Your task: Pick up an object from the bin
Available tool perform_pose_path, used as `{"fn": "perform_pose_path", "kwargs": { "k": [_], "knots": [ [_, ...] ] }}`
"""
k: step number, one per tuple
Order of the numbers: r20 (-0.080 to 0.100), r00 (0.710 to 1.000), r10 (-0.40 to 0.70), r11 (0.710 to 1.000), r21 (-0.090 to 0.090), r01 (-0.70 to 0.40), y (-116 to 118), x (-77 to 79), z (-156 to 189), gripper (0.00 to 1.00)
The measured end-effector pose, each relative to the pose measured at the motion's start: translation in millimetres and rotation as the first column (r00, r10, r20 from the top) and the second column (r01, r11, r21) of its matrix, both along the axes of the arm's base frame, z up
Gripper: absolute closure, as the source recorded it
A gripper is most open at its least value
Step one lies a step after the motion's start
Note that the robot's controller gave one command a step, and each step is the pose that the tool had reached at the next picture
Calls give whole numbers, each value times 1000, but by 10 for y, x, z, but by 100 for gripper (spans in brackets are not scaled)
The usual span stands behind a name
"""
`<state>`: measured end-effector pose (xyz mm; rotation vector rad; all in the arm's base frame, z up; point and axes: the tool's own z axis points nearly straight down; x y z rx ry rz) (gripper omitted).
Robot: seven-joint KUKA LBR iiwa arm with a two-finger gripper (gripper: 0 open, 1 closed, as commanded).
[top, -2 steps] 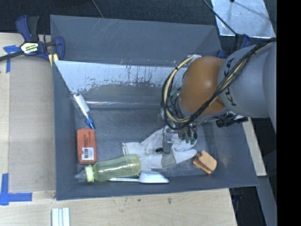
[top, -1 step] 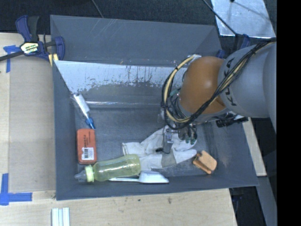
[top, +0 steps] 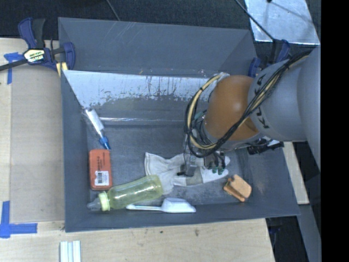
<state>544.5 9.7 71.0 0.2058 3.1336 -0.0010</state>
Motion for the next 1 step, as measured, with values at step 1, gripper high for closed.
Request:
{"fn": "perform_pose_path", "kwargs": {
  "k": [1],
  "knots": [
    [0,1000,0,1000,0,0,0,0,0,100]
  ]
}}
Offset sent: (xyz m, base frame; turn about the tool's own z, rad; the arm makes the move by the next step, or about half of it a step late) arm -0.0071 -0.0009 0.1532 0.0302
